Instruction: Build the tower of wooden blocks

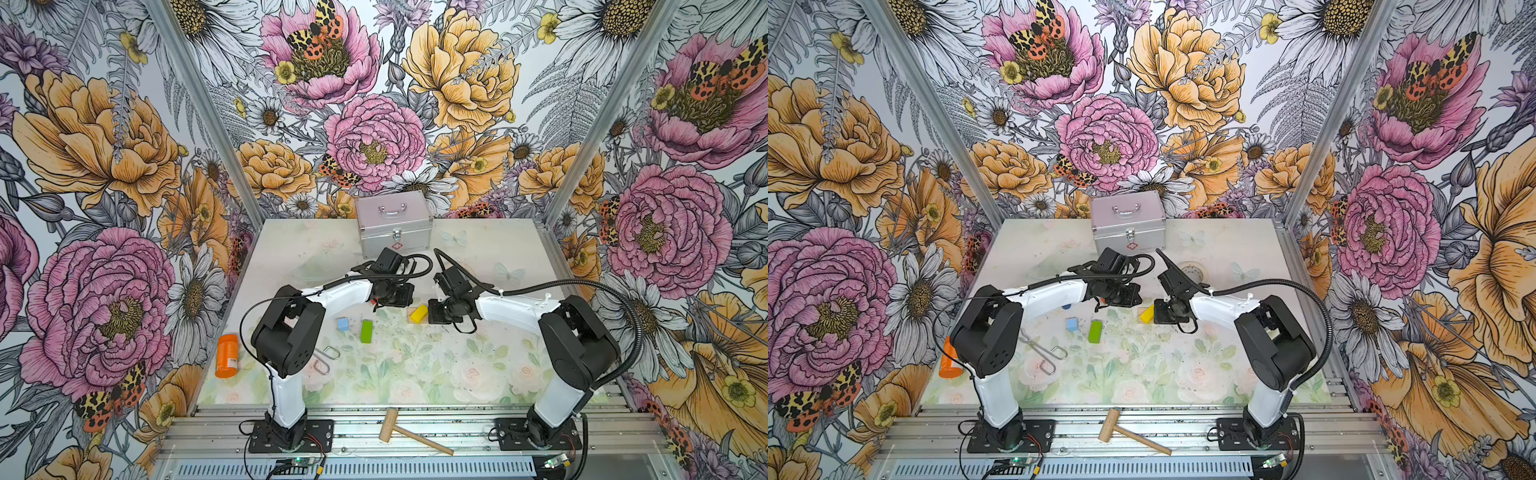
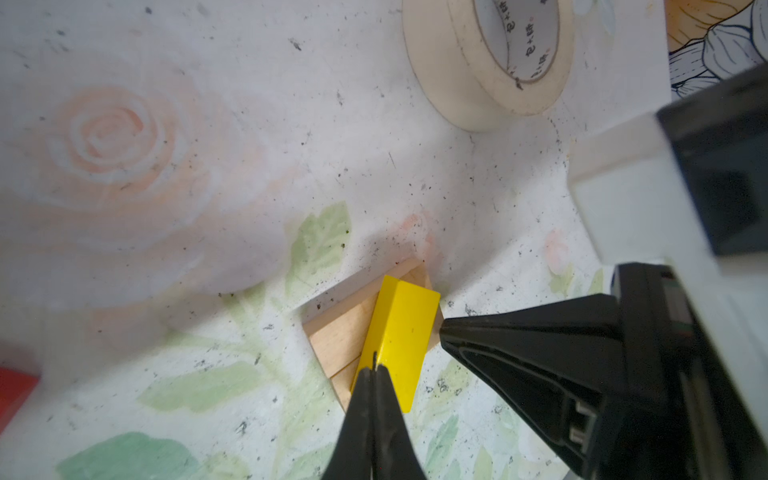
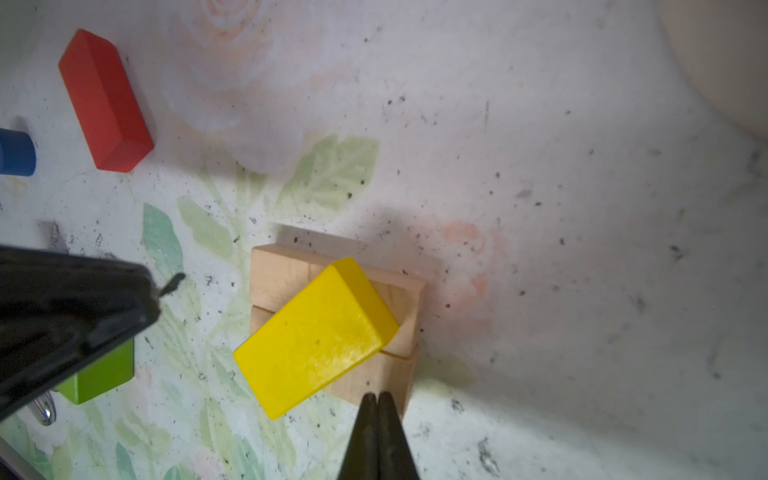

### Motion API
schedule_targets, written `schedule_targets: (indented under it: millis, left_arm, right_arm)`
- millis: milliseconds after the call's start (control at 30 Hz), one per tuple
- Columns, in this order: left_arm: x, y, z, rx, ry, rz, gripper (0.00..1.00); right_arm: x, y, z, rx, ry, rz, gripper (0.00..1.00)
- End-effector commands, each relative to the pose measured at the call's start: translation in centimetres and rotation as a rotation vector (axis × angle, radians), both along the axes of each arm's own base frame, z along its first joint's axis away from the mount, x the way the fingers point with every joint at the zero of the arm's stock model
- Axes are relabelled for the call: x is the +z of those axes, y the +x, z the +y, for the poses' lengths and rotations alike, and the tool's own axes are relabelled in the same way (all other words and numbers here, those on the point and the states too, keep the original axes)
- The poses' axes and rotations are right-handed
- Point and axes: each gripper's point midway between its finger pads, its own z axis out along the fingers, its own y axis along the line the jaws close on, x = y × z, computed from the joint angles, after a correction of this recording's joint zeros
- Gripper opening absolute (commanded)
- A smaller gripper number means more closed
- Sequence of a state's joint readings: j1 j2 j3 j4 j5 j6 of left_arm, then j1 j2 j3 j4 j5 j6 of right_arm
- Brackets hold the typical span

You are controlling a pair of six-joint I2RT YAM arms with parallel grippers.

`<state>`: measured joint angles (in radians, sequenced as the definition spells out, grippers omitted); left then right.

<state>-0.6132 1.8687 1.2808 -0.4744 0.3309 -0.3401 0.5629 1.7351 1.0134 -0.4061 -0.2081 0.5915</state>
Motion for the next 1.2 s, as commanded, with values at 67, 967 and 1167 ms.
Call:
schedule_targets:
  millis: [67, 967, 1167]
  left_arm:
    - [-1.1, -0.9, 0.1, -0.019, 0.014, 0.021, 0.04]
    - [-2.1, -1.4, 0.6, -0.016, 0.032, 0.043, 0.03]
    - [-2.2, -1.7, 0.7, -0.017, 0.034, 0.048, 0.03]
  right_arm:
    - [1.0, 1.7, 0.9, -0.012, 0.036, -0.034, 0.00]
    - [1.1, 3.3, 1.3, -0.022, 0.051, -0.046, 0.00]
    - [0.9, 3.6, 1.6, -0.019, 0.053, -0.041, 0.00]
